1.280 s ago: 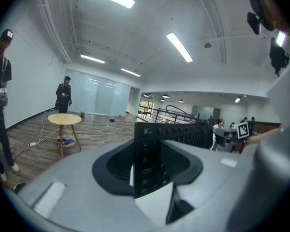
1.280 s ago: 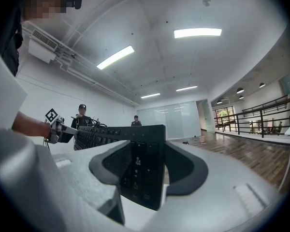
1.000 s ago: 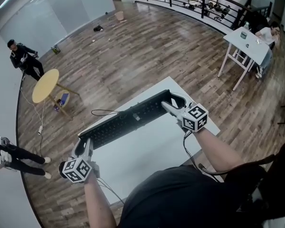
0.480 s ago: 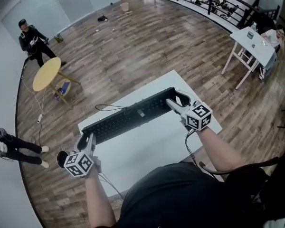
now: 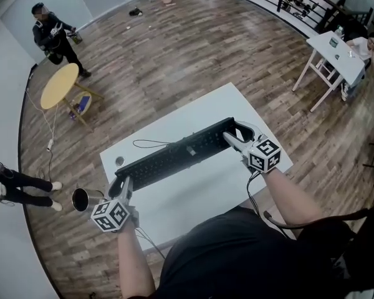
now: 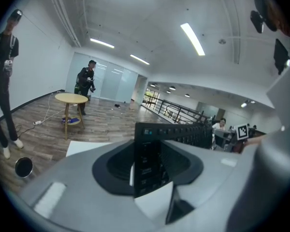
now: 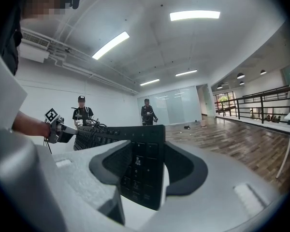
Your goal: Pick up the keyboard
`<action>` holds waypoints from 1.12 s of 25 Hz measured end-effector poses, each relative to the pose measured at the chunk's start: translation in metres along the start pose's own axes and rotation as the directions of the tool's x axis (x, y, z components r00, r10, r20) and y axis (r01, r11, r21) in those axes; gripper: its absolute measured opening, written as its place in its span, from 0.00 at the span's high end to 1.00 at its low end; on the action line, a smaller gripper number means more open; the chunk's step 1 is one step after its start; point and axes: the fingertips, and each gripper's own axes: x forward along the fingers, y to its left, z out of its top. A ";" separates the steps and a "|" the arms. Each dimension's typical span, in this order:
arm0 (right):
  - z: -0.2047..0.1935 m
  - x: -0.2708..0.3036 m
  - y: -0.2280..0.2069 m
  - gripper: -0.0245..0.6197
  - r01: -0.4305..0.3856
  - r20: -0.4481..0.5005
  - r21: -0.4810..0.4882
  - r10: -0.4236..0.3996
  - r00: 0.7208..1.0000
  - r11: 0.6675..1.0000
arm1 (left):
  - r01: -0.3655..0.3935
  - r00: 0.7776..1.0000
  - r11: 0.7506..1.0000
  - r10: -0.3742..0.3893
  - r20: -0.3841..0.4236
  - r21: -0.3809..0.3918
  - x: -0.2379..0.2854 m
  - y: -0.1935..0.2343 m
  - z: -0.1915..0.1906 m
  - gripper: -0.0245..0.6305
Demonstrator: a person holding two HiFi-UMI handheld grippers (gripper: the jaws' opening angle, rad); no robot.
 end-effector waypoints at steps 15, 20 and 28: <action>-0.012 0.001 -0.001 0.69 0.002 -0.023 0.022 -0.002 1.000 1.000 | -0.012 1.000 1.000 0.012 -0.025 -0.001 0.000 0.005 -0.003 0.70; -0.013 0.001 0.000 0.69 0.008 -0.021 0.024 -0.008 1.000 1.000 | -0.002 1.000 1.000 0.003 -0.025 0.008 0.001 0.006 -0.002 0.70; -0.014 -0.004 -0.001 0.69 0.016 -0.013 0.019 -0.016 1.000 1.000 | 0.009 1.000 1.000 -0.009 -0.027 0.016 0.003 0.004 -0.004 0.70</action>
